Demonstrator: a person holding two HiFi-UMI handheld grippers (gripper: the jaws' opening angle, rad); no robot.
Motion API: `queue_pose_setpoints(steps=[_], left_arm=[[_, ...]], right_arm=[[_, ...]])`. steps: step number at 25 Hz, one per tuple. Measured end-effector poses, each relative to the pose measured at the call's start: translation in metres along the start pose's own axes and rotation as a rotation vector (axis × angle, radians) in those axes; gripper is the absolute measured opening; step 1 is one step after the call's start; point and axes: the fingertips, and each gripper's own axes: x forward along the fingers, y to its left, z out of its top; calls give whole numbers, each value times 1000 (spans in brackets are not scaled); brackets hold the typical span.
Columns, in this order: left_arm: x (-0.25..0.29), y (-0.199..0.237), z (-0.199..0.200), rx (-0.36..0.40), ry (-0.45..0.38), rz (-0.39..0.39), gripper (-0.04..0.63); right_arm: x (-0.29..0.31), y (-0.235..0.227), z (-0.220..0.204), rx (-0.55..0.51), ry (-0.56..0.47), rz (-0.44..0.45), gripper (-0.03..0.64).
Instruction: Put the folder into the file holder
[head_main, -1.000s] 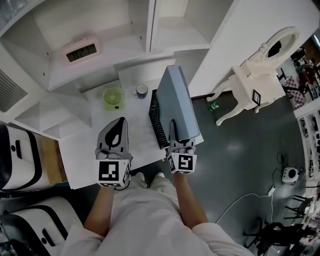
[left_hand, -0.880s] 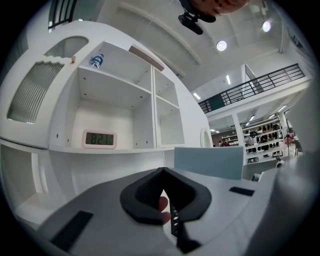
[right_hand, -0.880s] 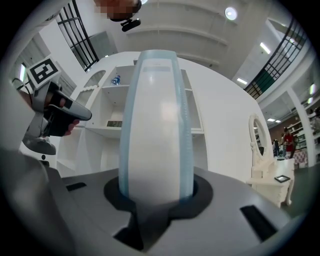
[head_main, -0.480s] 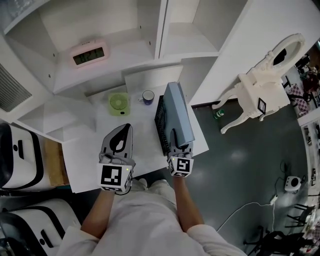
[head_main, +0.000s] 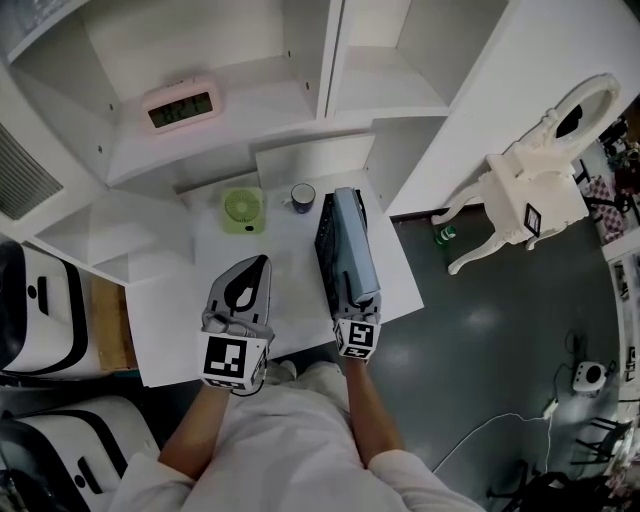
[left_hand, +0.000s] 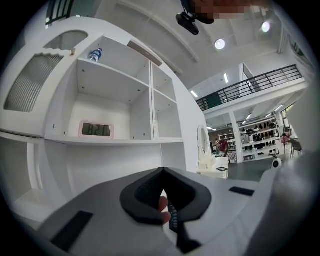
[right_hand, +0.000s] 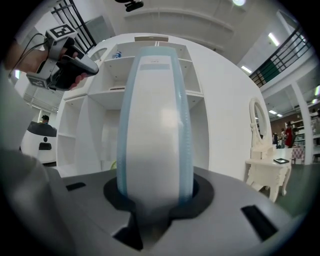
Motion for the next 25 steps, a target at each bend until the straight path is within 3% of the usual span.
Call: queue_pose_setpoints(steps=[9, 12, 13, 25], left_arm=[[-2, -14, -1, -23, -2, -25, -5], [-6, -13, 1, -25, -1, -21, -5], [-8, -12, 2, -27, -2, -20, -5], [-29, -17, 9, -68, 6, -56, -5]], right_arm=[[2, -1, -12, 42, 44, 25, 186], [0, -5, -16, 112, 87, 15, 346], [-2, -6, -15, 123, 97, 19, 427], [-52, -8, 85, 78, 6, 18, 442]])
